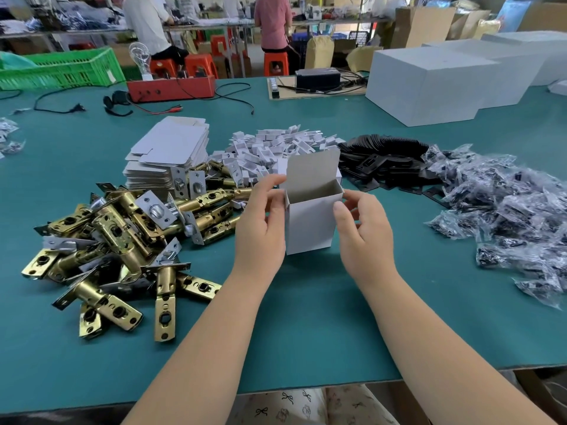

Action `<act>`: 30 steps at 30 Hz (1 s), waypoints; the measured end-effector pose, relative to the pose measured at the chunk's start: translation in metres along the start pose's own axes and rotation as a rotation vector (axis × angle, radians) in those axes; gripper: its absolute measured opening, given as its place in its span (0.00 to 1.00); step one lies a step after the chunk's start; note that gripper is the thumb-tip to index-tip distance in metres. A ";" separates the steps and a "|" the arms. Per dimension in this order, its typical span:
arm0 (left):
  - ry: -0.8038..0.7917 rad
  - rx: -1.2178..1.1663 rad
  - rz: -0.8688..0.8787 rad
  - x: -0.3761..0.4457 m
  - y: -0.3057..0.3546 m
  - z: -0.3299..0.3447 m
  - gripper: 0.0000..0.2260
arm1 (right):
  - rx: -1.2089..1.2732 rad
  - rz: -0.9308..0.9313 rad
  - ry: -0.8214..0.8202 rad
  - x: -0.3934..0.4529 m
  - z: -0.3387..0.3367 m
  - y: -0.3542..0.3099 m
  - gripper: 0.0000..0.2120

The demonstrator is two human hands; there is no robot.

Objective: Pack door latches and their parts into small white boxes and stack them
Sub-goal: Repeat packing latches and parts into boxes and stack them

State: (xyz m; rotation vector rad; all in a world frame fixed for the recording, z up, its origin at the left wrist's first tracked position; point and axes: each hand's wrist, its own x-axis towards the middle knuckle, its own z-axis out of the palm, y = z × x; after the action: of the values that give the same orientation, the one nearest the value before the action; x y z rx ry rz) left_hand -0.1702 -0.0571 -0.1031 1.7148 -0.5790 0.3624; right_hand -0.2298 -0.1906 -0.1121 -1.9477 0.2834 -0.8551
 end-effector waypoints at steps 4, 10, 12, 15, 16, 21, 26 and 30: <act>0.040 0.087 0.156 -0.003 0.000 -0.002 0.11 | 0.056 -0.007 0.060 0.000 -0.003 -0.003 0.04; -0.180 0.116 0.176 -0.001 0.004 -0.004 0.24 | 0.153 -0.037 0.120 -0.002 -0.004 -0.008 0.07; -0.202 0.082 0.153 -0.003 0.006 -0.005 0.24 | 0.173 -0.094 0.138 -0.001 -0.004 -0.010 0.05; -0.214 0.053 0.114 -0.005 0.007 -0.005 0.23 | 0.142 -0.221 0.144 0.000 -0.005 -0.011 0.11; -0.227 0.044 0.095 -0.005 0.008 -0.004 0.24 | 0.142 -0.234 0.125 0.000 -0.005 -0.011 0.12; -0.265 0.104 0.097 -0.004 0.008 -0.005 0.35 | 0.092 -0.348 0.095 -0.001 -0.004 -0.008 0.13; -0.213 0.157 0.104 -0.004 0.012 -0.006 0.32 | 0.128 -0.227 0.004 -0.003 -0.002 -0.009 0.17; -0.174 0.169 0.072 -0.005 0.014 -0.004 0.28 | 0.165 -0.112 -0.044 -0.001 -0.004 -0.008 0.15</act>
State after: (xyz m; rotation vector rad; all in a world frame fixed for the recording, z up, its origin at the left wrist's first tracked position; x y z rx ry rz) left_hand -0.1819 -0.0540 -0.0930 1.9040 -0.7560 0.3226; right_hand -0.2343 -0.1883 -0.1052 -1.8385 0.0750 -0.8782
